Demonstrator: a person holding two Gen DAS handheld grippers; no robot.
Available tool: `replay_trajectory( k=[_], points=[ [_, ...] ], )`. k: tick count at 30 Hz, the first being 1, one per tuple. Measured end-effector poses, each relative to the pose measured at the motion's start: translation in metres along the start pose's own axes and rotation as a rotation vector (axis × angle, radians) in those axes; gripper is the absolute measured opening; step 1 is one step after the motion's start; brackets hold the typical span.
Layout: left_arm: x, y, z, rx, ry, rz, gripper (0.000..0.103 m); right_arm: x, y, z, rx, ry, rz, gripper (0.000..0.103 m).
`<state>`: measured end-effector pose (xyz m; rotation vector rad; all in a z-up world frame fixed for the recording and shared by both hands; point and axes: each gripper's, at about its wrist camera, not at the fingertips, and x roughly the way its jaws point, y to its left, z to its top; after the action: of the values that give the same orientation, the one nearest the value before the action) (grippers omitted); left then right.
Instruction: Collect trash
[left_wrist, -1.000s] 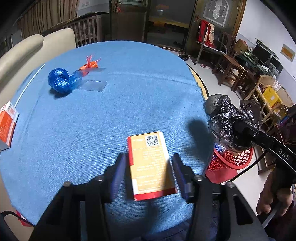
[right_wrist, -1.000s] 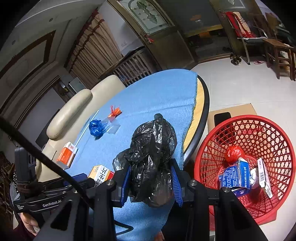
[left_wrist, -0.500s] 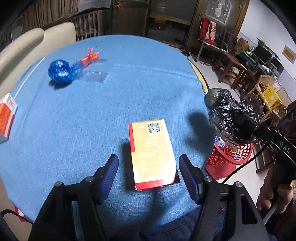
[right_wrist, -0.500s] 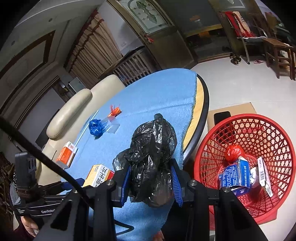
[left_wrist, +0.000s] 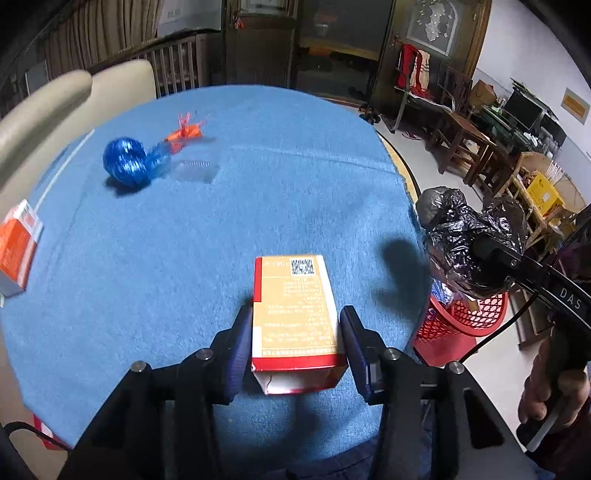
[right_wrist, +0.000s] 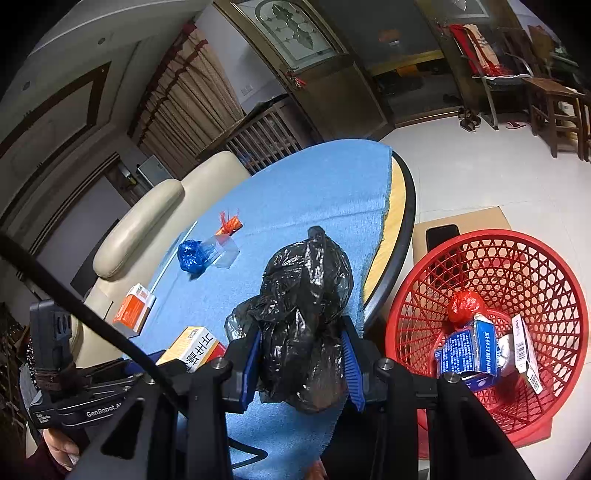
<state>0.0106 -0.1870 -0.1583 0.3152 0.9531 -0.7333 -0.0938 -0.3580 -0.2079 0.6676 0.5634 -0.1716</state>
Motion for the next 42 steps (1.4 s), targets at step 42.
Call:
replay_trajectory(
  k=[42],
  points=[
    [0.005, -0.042, -0.018, 0.231, 0.089, -0.050, 0.070, -0.024, -0.027, 0.001, 0.052, -0.033, -0.022, 0.041]
  ],
)
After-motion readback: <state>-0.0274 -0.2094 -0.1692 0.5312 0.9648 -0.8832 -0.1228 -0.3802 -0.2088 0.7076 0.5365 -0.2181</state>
